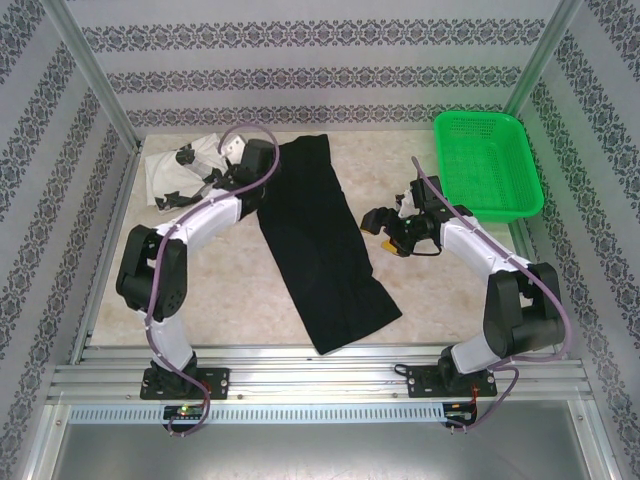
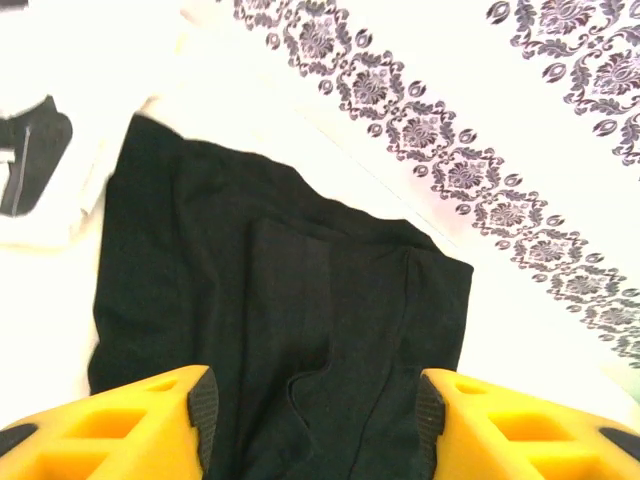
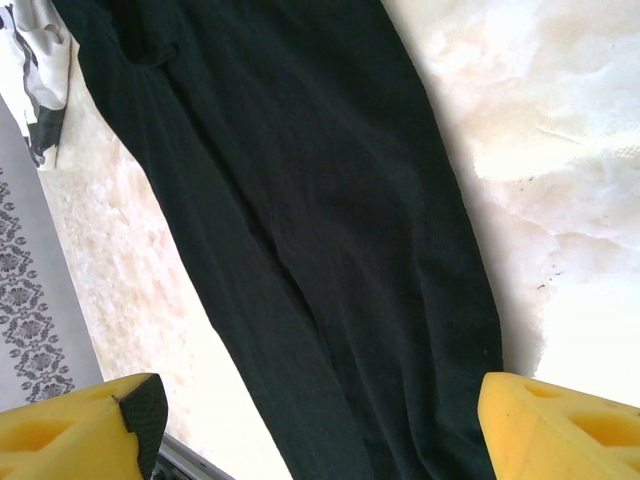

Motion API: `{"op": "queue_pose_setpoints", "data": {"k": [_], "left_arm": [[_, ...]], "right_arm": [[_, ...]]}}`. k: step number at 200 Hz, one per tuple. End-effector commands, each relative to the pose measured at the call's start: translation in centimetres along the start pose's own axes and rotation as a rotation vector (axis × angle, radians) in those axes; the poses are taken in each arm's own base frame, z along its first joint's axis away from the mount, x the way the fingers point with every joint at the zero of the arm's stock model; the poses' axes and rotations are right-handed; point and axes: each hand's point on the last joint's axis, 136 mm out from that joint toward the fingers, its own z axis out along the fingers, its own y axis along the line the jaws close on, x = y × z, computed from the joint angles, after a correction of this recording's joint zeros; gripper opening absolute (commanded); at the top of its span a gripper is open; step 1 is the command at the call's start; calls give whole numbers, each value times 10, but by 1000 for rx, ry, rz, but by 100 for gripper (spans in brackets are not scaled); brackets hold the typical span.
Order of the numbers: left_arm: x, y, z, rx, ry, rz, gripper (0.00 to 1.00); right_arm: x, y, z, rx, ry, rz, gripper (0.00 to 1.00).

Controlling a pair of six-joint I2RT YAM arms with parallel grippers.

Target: Fold and stack the t-shirts

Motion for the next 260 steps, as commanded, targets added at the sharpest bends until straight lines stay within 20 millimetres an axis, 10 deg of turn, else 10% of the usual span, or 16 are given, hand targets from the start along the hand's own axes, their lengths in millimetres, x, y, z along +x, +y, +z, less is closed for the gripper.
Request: {"op": "queue_pose_setpoints", "data": {"k": [1,67,133,221,260], "left_arm": [[29,0,15,-68,163,216,58],[106,-31,85,-23,522,376,54],[127,-43,112,67,535,371,54],[110,11,100,-73,507,398,55],[74,83,81,-371,471,388,54]], "right_arm": [[-1,2,4,-23,14,12,82],[5,0,5,-10,33,7,82],[10,-2,4,-7,49,3,82],[13,-6,7,-11,51,16,82],[12,-2,6,-21,48,10,82]]}}
